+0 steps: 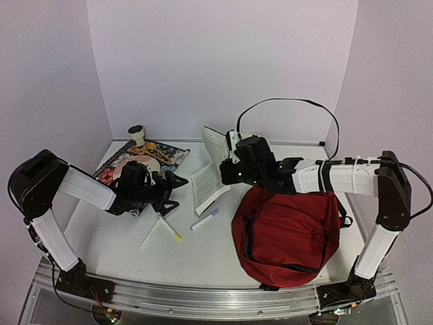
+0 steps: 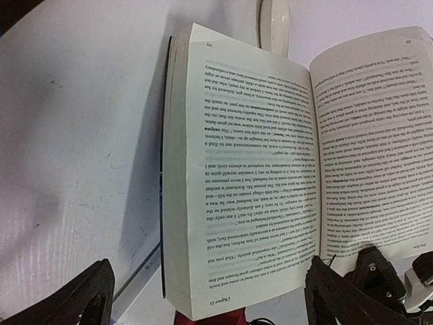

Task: Pack the student bag
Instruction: Pass from the left arm to the right

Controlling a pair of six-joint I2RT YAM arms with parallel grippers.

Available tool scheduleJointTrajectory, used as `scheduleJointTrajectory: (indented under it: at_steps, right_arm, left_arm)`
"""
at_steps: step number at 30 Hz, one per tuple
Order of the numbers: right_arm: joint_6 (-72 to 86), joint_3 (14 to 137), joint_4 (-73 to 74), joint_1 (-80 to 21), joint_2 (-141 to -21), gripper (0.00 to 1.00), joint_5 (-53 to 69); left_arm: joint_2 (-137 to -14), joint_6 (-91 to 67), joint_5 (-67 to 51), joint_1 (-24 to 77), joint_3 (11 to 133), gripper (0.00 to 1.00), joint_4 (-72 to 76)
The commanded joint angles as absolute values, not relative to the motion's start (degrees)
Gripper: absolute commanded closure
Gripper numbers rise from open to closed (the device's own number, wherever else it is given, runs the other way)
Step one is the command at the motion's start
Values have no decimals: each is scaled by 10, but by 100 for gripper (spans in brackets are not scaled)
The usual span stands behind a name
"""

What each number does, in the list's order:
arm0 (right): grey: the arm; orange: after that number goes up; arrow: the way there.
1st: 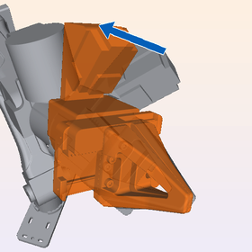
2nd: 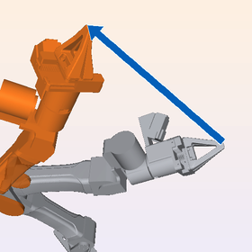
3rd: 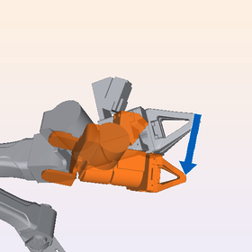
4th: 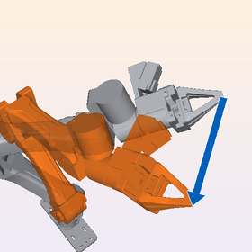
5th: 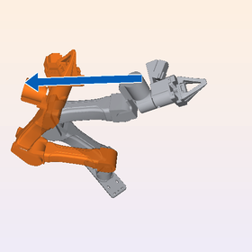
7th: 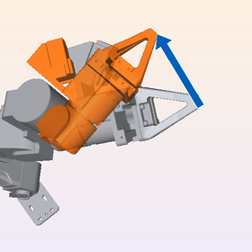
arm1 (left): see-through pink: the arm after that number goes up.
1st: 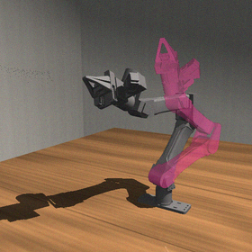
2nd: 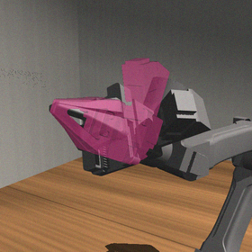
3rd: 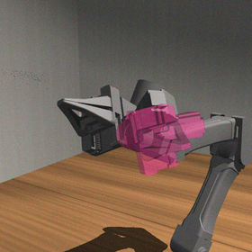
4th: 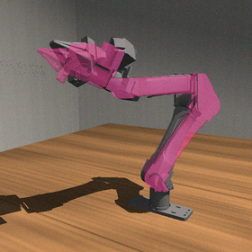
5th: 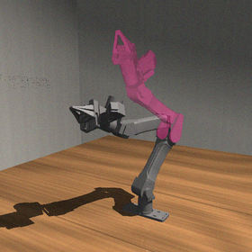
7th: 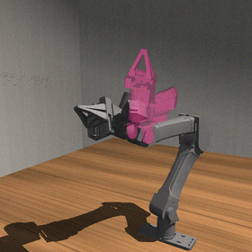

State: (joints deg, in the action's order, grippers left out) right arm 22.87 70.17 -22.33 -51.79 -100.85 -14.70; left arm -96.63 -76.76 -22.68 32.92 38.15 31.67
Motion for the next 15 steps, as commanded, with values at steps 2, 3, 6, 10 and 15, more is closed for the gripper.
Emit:
scheduleJointTrajectory:
  at_steps: [2,3,6,10,15]
  right_arm:
    - [260,758,-327,-518,-932,100,-175]
    - [263,758,-329,-518,-930,100,-175]
    - [271,758,-335,-518,-922,100,-175]
    - [283,760,-348,-518,-914,100,-170]
    - [299,761,-365,-518,-909,100,-163]
  left_arm:
    - [-1002,-811,-254,341,410,0,408]
    - [-1008,-817,-256,342,411,1,419]
    - [-1018,-829,-260,347,417,0,440]
    - [-1024,-840,-267,352,426,1,457]
    - [-1036,-866,-277,358,431,1,491]
